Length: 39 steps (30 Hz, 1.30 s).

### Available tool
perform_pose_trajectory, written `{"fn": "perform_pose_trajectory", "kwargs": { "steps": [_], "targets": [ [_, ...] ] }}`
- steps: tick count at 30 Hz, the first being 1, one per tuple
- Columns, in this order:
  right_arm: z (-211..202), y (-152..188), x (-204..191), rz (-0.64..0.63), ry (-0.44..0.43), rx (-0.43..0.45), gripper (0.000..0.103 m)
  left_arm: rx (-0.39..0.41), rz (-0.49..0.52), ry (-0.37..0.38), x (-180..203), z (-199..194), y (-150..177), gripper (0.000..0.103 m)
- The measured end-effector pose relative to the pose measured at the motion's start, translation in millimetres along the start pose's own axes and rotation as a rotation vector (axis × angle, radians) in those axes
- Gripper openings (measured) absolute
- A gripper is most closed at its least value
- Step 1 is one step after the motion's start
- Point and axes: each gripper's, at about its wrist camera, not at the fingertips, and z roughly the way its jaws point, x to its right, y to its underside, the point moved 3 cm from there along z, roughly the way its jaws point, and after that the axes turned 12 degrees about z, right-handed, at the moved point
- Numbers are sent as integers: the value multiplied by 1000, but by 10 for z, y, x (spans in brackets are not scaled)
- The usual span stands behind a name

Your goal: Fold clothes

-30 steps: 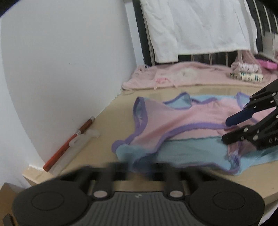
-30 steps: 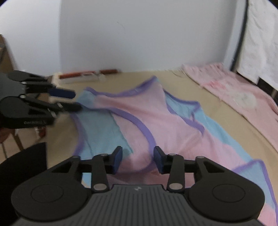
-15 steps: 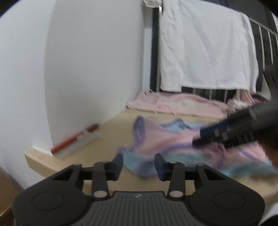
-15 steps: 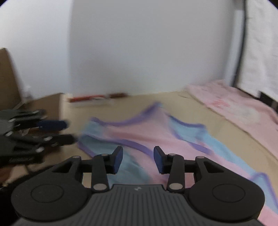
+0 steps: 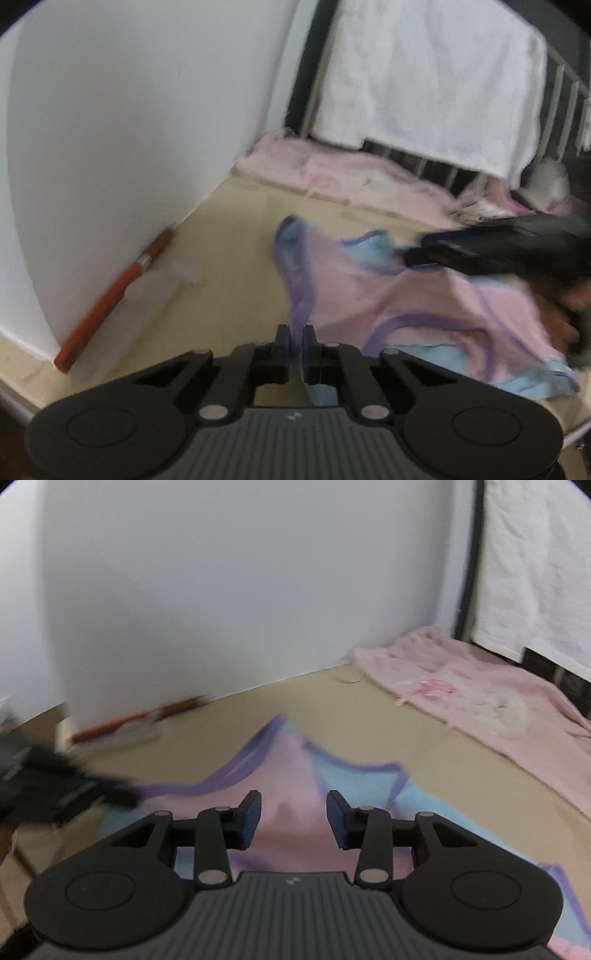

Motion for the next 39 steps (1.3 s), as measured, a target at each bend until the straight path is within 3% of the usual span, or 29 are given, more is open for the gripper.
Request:
{"fn": "perform_pose_trajectory", "kwargs": {
  "steps": [5,7,9,11,12,13,16,20,22,25,29,32,36,39],
  "targets": [
    [420,-280,-254,6,-12,-56,39,16,-15,-2,27,-166,164,6],
    [668,-314,-374,8,-17,-105,34,34,-20,16,35,-224,237,6],
    [887,-311,-463,20,-33,-165,22,56,-13,36,68,-281,294,6],
    [1026,-289,-507,31,-47,-200,18,64,29,37,150,-307,332,7],
    [1084,-275,-527,35,-53,-213,7,66,51,33,186,-306,348,7],
    [1130,-276,-534,43,-49,-214,4,69,66,28,204,-297,360,7],
    [1181,-328,-541,44,35,-188,4,87,69,3,174,-230,311,7],
    [1230,-410,-469,66,68,-176,5,105,64,-15,86,-189,233,6],
    [1115,-453,-436,87,36,-170,7,115,64,-8,71,-251,255,7],
    [811,-432,-473,59,-63,-156,27,138,91,16,85,-358,353,8],
    [706,-197,-610,9,-107,-238,28,145,154,36,191,-384,392,10],
    [608,-30,-687,25,-109,-263,30,138,202,32,295,-368,399,18],
    [358,183,-801,14,-165,-248,30,112,278,36,389,-328,436,27],
    [225,385,-843,-49,-156,-226,30,97,277,47,366,-305,473,29]
  ]
}}
